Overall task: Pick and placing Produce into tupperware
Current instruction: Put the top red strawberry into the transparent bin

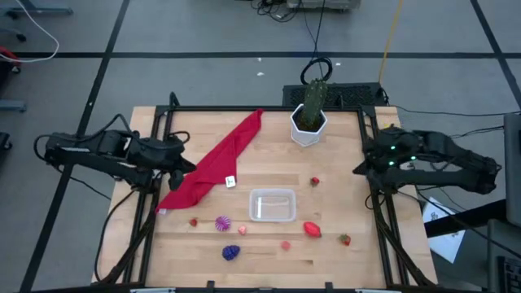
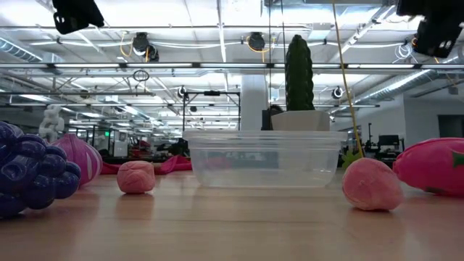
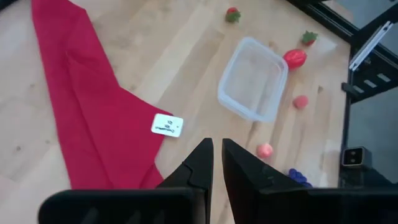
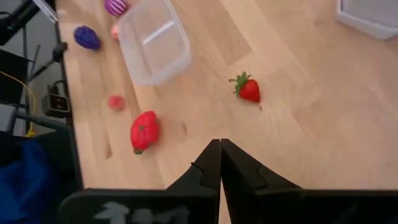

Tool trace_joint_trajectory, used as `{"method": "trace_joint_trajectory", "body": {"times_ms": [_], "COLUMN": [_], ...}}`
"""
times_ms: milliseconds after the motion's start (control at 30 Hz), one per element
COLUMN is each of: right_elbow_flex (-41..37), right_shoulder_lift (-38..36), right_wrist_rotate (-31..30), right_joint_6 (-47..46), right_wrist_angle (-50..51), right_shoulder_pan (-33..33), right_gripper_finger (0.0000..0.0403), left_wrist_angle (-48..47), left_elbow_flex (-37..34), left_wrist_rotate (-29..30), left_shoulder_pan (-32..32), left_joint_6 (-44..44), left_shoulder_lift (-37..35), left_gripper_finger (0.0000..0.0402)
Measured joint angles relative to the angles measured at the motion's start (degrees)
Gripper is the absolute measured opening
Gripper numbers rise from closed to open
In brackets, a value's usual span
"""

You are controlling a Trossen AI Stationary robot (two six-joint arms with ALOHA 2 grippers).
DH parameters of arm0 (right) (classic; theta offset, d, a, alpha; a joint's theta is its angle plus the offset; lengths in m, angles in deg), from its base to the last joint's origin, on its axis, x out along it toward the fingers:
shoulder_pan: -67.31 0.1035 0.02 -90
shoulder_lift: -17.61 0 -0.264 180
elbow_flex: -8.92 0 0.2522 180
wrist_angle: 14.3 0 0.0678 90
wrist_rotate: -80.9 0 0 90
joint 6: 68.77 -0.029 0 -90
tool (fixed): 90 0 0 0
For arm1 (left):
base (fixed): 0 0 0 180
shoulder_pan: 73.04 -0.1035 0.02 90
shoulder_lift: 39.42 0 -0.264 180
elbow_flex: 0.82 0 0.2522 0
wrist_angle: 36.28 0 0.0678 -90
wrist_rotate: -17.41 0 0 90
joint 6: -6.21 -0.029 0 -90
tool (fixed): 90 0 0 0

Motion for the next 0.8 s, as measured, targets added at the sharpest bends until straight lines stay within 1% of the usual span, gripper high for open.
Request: {"method": "trace_joint_trajectory", "body": {"times_ms": [67, 200, 267, 367, 500, 700, 800], "right_elbow_flex": [-3.7, -10.0, -12.3, -13.9, -14.0, -14.0, -14.1], "right_shoulder_lift": [0.0, 0.0, 0.0, -0.1, -0.1, -0.1, 0.3], "right_wrist_rotate": [3.4, 12.4, 15.3, 15.7, 15.8, 15.4, 13.0], "right_joint_6": [0.2, 0.4, 0.3, 0.0, -0.4, -1.3, -0.6], "right_wrist_angle": [-4.4, -13.4, -16.4, -19.4, -22.5, -29.6, -31.8], "right_shoulder_pan": [0.0, 0.0, 0.0, 0.4, 2.6, 9.0, 12.7], "right_gripper_finger": [0.0, 0.0, 0.0, 0.0, 0.0, 0.0, 0.0], "left_wrist_angle": [0.0, 0.0, 0.0, 0.0, 0.0, -0.9, -1.4], "left_elbow_flex": [0.0, 0.0, 0.0, 0.0, 0.0, 0.0, 0.0], "left_wrist_rotate": [1.0, 2.6, 3.5, 5.9, 8.7, 14.3, 16.5], "left_shoulder_pan": [1.8, 6.3, 8.8, 12.7, 17.3, 23.2, 25.1], "left_joint_6": [2.0, 6.0, 7.9, 10.1, 13.0, 14.9, 15.3], "left_shoulder_lift": [0.4, 1.7, 2.2, 3.3, 4.0, 5.4, 6.0], "left_gripper_finger": [0.0037, 0.0037, 0.0037, 0.0037, 0.0037, 0.0037, 0.0037]}}
